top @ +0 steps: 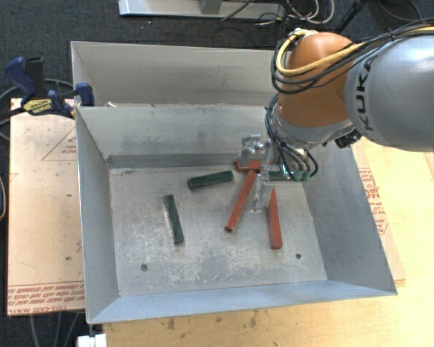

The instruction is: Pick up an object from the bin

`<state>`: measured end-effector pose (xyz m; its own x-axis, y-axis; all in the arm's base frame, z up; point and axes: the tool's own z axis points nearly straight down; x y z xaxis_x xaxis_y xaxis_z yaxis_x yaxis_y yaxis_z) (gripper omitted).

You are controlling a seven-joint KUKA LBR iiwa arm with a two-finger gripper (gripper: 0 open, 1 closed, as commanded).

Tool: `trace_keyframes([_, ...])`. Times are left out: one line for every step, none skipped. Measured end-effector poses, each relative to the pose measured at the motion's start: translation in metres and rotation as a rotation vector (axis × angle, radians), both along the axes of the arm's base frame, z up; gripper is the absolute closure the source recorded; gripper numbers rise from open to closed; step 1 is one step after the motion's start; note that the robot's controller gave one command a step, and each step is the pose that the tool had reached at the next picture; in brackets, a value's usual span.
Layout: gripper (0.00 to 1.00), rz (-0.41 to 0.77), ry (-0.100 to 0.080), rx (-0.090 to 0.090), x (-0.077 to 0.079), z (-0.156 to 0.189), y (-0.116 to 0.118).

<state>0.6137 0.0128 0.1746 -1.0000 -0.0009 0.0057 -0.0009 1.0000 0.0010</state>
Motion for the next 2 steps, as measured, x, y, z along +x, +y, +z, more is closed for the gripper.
trace_keyframes([0.00, -0.117, -0.012, 0.001, 0.027, -0.107, -0.036])
trace_keyframes([0.00, -0.091, -0.013, 0.004, -0.016, -0.102, 0.068])
